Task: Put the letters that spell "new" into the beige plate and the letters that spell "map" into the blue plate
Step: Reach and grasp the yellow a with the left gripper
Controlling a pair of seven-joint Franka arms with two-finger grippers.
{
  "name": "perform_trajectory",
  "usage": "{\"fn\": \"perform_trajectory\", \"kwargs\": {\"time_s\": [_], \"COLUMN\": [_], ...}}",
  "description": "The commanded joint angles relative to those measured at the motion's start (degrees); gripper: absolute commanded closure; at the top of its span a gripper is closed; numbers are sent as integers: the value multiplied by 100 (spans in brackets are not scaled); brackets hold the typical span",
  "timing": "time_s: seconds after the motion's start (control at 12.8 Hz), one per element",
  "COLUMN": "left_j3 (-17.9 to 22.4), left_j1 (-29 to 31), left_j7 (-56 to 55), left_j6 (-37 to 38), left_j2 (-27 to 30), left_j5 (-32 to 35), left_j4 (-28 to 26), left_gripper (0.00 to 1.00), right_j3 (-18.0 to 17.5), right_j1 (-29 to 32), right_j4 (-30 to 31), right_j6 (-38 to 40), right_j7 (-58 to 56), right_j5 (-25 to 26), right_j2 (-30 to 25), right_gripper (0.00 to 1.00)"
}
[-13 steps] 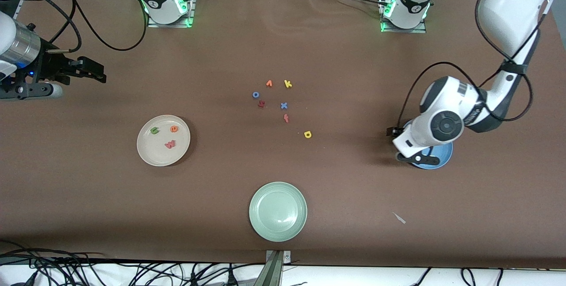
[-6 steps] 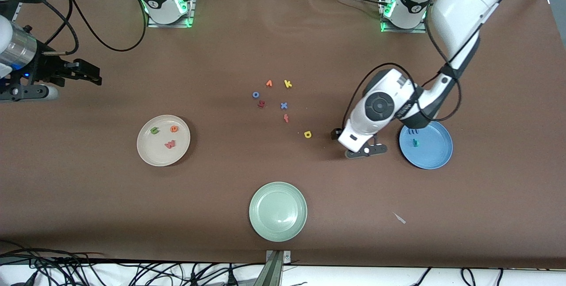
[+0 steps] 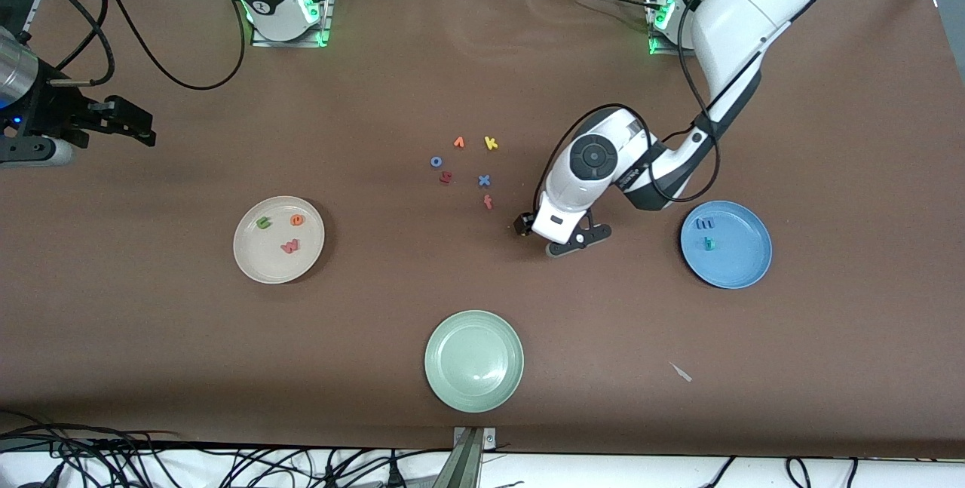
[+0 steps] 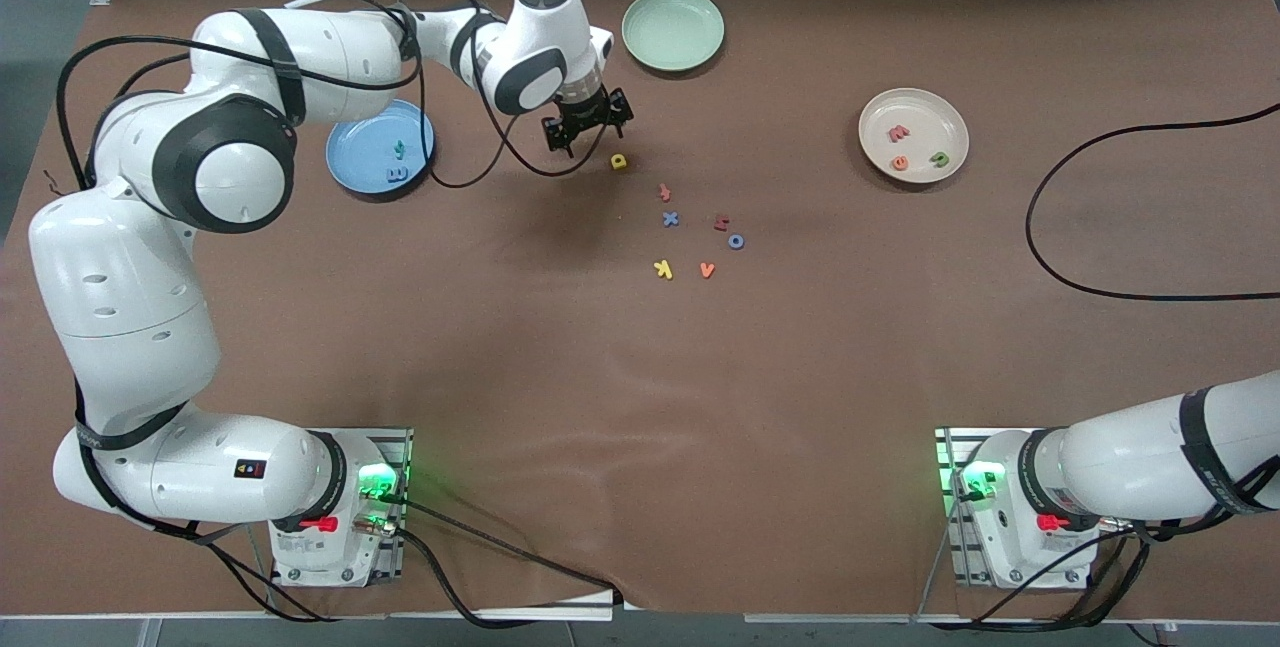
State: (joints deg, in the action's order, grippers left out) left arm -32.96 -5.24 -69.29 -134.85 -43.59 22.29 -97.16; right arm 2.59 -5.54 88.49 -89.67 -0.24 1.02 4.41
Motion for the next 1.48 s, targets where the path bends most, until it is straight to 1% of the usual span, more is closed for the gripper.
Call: {"fn": "perform_trajectory", "kwargs": {"time_s": [0.0, 0.08, 0.16, 0.31, 0.47, 0.7, 0.93, 1.09, 1.25, 1.32, 1.4], "left_j3": [569, 745, 808, 808, 826, 878, 905, 905, 922, 922, 914], "left_j1": [-677, -898, -952, -1005, -1076, -1155, -1208, -1199, -1190, -1182, -1155], "left_j7": [-382, -488, -507, -516, -629, -665, -752, -753, -753, -753, -744], "left_j6": [-41, -41, -41, 2, 3, 38, 47, 55, 90, 265, 423], "left_j2": [-228, -350, -465, -554, -597, -607, -607, -607, -598, -563, -537], "left_j5": [-67, -93, -111, -120, -94, -67, -41, -41, -32, -32, -32], "left_j4": [354, 521, 644, 847, 865, 865, 865, 865, 857, 865, 874], "left_gripper": [0, 2, 3, 6, 11, 26, 46, 64, 85, 94, 100], "right_j3": [-66, -66, -66, -66, -66, -66, -66, -75, -75, -75, -75], "right_j1": [-34, -34, -43, -43, -35, -34, -43, -43, -43, -43, -43], "right_j4": [-139, -174, -201, -210, -210, -210, -210, -210, -210, -210, -210], "right_j6": [28, 20, 28, 28, 19, 19, 20, 20, 28, 28, 28], "right_j7": [50, 50, 50, 50, 50, 50, 50, 50, 50, 50, 50], "right_j5": [91, 92, 92, 92, 92, 92, 83, 83, 83, 83, 83], "right_j2": [77, 86, 121, 121, 130, 130, 130, 130, 121, 121, 121], "right_gripper": [0, 0, 0, 0, 0, 0, 0, 0, 0, 0, 0]}}
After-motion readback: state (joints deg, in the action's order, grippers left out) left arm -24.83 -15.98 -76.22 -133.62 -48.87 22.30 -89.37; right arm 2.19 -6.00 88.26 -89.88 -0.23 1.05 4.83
